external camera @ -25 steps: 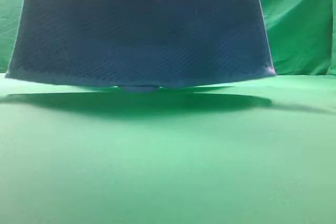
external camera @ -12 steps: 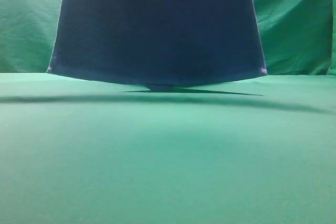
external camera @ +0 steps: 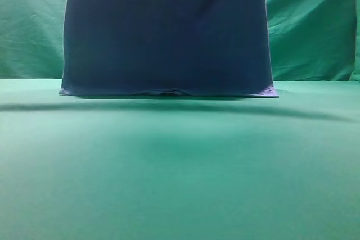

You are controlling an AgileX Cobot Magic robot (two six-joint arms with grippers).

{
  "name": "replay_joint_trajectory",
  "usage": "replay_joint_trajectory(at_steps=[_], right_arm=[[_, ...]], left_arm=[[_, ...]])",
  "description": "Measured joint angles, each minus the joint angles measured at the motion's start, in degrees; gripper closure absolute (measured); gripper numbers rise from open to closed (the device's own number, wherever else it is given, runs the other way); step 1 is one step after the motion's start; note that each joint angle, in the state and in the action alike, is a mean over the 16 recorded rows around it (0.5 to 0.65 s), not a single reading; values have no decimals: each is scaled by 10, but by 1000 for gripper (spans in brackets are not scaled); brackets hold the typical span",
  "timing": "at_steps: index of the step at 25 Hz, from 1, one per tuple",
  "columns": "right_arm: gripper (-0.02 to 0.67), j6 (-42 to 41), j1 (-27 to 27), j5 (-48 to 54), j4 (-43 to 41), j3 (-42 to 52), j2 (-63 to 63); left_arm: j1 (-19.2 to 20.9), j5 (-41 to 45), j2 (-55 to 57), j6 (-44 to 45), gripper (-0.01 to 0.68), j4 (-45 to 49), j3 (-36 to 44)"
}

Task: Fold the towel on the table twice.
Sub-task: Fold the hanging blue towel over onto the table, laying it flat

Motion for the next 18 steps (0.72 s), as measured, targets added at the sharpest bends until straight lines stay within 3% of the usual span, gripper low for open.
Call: replay_joint_trajectory(at_steps=[7,18], right_arm=[[649,9,-3,65,-9,24,-31],[649,27,-3,54,-15,197,-137]], left_arm=[[7,83,-14,-130,673,130,1],[7,115,-87,-154,673,135,101]])
